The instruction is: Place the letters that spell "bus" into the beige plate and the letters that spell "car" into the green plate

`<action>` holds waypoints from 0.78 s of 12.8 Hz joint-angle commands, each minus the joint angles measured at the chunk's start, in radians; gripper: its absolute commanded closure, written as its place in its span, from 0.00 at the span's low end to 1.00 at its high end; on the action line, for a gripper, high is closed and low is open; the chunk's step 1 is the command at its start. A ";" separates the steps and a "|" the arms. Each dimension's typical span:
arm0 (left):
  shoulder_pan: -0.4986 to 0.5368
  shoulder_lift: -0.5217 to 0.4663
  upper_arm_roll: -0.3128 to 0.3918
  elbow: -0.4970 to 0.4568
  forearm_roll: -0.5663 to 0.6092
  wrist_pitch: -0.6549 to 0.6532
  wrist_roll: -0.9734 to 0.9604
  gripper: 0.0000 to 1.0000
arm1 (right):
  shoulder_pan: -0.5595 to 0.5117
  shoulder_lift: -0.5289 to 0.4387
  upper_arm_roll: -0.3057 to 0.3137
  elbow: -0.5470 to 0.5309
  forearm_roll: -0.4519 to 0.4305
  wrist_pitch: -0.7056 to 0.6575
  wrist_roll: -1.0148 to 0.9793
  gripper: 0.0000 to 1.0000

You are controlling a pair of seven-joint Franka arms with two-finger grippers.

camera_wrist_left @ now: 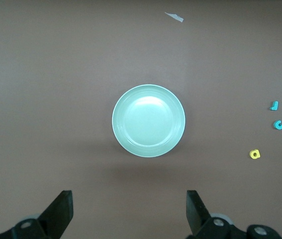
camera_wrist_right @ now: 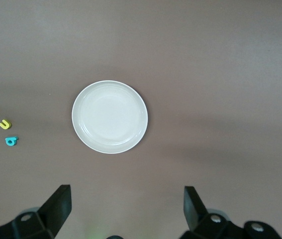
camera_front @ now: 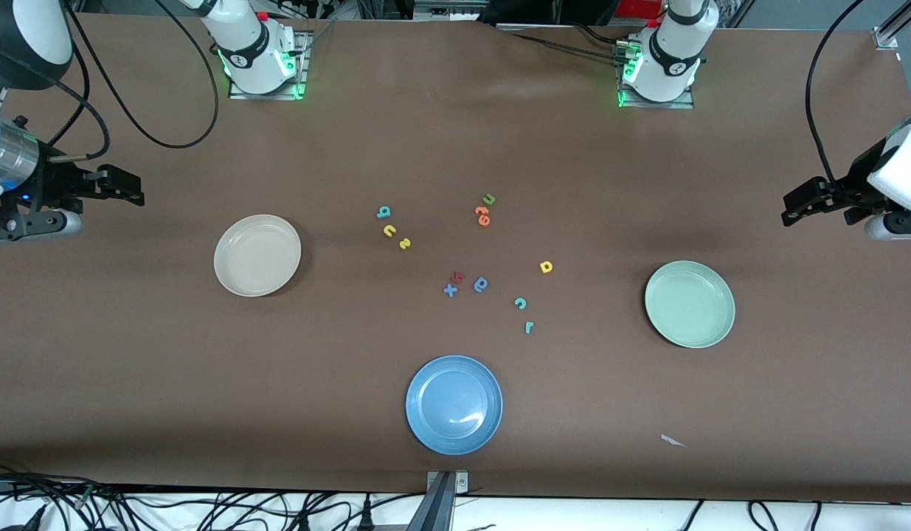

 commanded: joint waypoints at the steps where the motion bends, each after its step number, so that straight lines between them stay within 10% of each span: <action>1: -0.003 -0.007 -0.002 -0.005 0.027 0.007 0.014 0.00 | -0.003 0.009 0.001 0.031 -0.007 -0.031 0.002 0.00; 10: -0.003 -0.007 -0.002 -0.005 0.027 0.007 0.014 0.00 | -0.004 0.019 0.001 0.057 -0.004 -0.027 0.042 0.00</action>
